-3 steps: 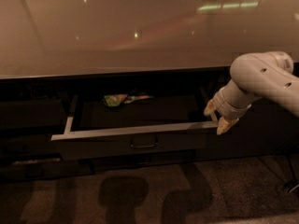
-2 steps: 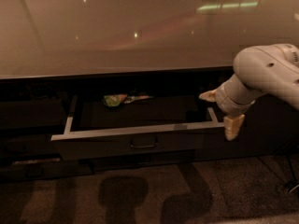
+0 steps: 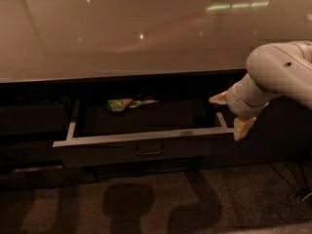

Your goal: Open top drawer

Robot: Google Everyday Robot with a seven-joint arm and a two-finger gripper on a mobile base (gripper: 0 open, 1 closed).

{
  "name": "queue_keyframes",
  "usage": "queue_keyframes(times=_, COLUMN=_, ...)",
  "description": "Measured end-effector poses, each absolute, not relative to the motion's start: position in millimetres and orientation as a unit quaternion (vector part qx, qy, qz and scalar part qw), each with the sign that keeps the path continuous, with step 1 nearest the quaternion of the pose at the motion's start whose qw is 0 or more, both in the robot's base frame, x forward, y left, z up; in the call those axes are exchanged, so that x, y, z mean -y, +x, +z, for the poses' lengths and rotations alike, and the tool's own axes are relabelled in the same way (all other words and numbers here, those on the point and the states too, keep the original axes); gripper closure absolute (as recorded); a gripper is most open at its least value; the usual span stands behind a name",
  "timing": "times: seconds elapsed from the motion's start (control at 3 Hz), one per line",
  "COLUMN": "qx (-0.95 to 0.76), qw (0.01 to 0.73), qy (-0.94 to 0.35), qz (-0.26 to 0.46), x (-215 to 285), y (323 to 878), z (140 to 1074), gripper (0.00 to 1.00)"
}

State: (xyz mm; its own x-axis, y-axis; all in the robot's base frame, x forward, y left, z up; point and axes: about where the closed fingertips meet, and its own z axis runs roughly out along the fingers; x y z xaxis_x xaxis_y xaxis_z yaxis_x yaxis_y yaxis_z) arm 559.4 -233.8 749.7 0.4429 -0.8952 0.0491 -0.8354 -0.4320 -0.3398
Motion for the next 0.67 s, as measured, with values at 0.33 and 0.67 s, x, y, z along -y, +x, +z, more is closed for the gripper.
queue_keyframes(times=0.33, qx=-0.516, qw=0.134, qy=-0.839, qz=-0.112, x=233.8, y=559.5, z=749.7, gripper=0.42)
queue_keyframes(times=0.67, qx=-0.514, qw=0.135, qy=-0.839, qz=-0.111, x=233.5, y=560.2, z=748.7, gripper=0.66)
